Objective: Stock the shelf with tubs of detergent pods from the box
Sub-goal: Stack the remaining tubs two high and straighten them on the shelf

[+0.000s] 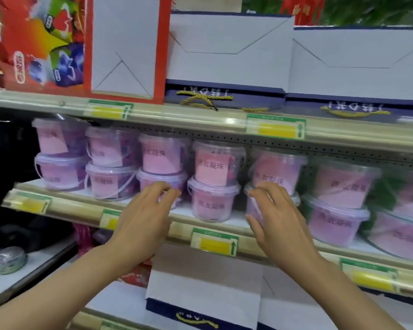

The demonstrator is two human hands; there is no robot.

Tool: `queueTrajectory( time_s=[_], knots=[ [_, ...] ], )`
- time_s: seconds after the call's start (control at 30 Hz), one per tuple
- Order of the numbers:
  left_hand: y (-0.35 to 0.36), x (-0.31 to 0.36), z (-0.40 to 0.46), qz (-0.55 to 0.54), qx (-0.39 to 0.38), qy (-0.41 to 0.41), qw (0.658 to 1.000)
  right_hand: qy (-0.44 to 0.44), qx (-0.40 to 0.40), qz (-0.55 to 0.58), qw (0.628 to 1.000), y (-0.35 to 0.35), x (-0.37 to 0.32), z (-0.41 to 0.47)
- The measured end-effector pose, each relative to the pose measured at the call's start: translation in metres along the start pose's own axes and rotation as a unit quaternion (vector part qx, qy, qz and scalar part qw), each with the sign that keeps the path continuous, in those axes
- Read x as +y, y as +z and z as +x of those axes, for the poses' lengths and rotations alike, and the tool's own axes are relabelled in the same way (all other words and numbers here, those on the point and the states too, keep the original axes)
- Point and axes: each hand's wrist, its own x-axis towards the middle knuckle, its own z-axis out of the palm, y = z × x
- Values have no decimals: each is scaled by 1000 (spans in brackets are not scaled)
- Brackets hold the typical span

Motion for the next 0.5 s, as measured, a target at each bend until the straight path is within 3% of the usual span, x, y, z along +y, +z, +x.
queueTrajectory(
  time_s=[0.17, 0.5],
  knots=[
    [7, -39, 15, -4, 56, 7, 998, 15, 2, -22, 1000, 27, -28, 19],
    [37, -71, 39, -80, 85, 18, 993, 57, 28, -75, 995, 56, -47, 42]
  ],
)
